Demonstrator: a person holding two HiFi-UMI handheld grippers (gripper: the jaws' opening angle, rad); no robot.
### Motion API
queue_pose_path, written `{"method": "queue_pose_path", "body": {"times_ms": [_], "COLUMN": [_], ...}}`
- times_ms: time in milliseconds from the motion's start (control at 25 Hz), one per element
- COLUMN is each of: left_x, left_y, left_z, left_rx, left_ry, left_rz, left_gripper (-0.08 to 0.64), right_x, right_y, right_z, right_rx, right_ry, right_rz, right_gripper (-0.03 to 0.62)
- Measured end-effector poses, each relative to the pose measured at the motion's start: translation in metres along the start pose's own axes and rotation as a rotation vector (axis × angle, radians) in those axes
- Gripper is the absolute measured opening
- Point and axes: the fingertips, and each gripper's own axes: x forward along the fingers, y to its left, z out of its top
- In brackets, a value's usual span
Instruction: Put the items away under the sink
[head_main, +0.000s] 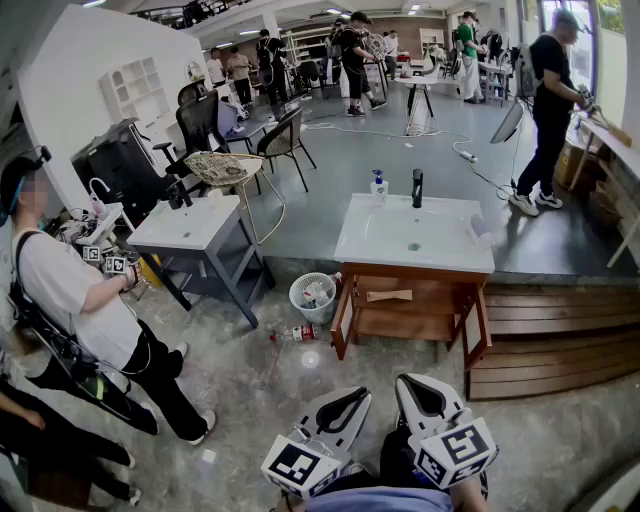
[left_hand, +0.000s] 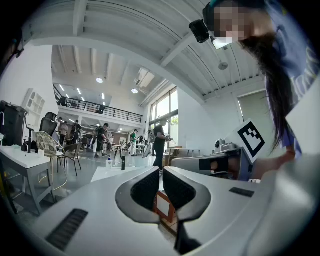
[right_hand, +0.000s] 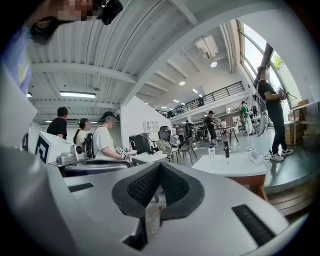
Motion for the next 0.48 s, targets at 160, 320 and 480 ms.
{"method": "queue_pose_path", "body": {"times_ms": [160,320,480], "left_x": [0.004,0.009,0.014], "left_y": [0.005,0.010,0.018], "left_z": [0.005,0.003,0.001], "left_rx": [-0.002,-0.020,-0.042], "left_ry": [-0.011,-0.014,-0.018], "left_rz": [0.004,0.012,0.018], "left_gripper": [0.018,0.018,0.018], "right_x": [0.004,0.008,0.012], "right_y": [-0.002,-0.009,-0.018], "right_z": [0.003,-0.001,-0.004], "right_rx": [-0.003,0.024,0.042], "right_ry": [0.006,0.011,0.024], "right_rz": [-0.001,-0.012,-0.022], "right_gripper": [0.015,0.015,0.016]}}
